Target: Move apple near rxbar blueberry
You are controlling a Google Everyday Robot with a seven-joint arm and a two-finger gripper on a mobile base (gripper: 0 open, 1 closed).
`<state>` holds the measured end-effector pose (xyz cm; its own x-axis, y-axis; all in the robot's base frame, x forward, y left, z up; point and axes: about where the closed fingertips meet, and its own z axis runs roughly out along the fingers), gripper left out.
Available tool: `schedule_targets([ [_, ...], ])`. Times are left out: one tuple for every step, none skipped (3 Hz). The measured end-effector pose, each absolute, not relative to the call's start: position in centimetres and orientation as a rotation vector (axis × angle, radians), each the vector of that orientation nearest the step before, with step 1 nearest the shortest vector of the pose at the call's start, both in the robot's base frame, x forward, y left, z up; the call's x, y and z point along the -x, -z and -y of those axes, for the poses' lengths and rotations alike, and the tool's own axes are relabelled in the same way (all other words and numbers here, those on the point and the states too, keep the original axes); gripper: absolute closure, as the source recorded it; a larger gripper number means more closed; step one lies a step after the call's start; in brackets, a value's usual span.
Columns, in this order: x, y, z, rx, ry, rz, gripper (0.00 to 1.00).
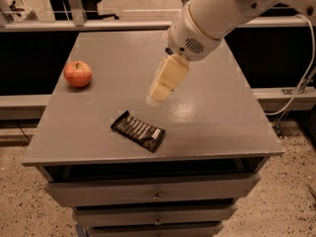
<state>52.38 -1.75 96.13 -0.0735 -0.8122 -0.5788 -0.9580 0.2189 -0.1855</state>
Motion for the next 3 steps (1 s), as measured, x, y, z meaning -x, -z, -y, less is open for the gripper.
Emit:
schedule_targets([
  [-52.7, -95.4, 0.3, 1.609, -0.358, -1.882, 0.0],
  [-54.3, -92.8, -3.2, 1.55, -0.458, -1.819, 0.0],
  [-57.3, -91.0, -7.7, 1.454, -0.554, -1.737, 0.0],
])
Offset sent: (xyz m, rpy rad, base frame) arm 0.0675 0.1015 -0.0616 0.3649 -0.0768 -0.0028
